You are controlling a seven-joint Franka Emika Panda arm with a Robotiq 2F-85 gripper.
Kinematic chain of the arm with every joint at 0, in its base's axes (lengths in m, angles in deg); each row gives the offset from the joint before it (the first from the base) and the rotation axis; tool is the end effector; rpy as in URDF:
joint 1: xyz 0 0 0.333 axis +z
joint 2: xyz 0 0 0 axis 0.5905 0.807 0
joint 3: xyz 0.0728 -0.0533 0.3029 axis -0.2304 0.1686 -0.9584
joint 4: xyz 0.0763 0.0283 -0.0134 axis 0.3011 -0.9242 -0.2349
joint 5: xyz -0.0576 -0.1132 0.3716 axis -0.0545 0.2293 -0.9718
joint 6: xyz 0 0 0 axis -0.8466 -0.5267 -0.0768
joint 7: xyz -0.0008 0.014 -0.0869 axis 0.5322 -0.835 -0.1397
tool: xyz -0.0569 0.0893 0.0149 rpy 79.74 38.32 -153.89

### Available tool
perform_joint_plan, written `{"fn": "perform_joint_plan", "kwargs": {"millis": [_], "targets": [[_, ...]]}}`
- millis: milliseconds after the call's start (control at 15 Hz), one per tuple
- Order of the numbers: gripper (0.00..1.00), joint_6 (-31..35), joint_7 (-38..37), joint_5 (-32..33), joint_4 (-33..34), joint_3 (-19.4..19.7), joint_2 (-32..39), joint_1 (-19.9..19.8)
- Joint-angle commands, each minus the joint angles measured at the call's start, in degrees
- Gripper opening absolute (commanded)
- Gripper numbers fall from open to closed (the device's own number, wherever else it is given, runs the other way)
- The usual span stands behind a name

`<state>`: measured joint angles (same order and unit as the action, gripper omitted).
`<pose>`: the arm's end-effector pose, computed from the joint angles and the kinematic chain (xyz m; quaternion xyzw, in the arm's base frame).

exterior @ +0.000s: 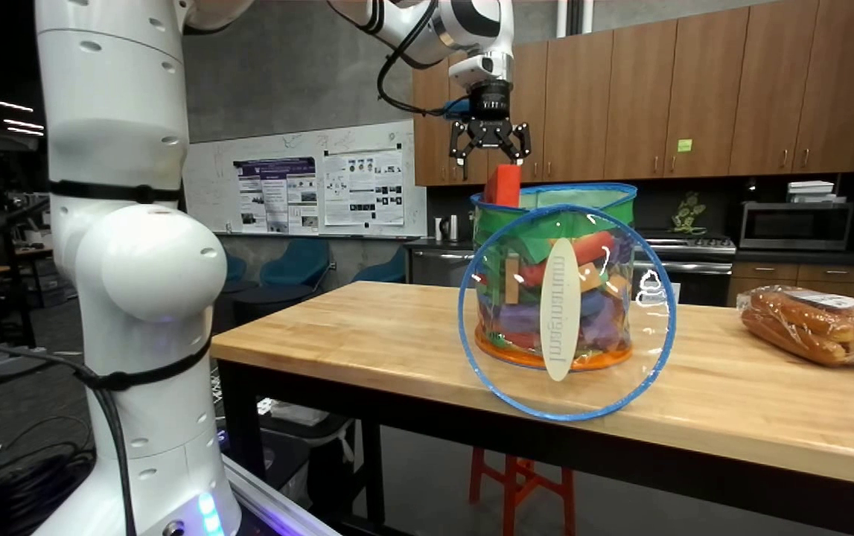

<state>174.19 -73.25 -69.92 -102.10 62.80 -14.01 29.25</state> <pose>0.5440 -0.1486 0.5874 0.3154 -0.9466 0.0205 0.0640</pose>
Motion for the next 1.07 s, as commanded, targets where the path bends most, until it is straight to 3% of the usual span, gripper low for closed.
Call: {"fn": "perform_joint_plan", "kwargs": {"millis": [0,333,400,467,600,1000], "targets": [[1.00,-1.72,-1.67,0.92,1.35,-0.19,-1.23,0.50],[1.00,-1.48,-1.09,-0.73,-0.10,-0.01,-1.15,0.26],[0.75,-1.59,-0.99,-0.93,-0.30,0.10,-0.96,0.14],[0.74,-1.54,-1.08,-1.14,-0.55,0.22,-0.90,0.04],[0.62,-1.44,-1.05,-1.40,-1.11,0.37,-0.97,-0.08],[0.14,-1.43,-1.12,-1.43,-1.53,0.75,-1.42,-0.53]]}}
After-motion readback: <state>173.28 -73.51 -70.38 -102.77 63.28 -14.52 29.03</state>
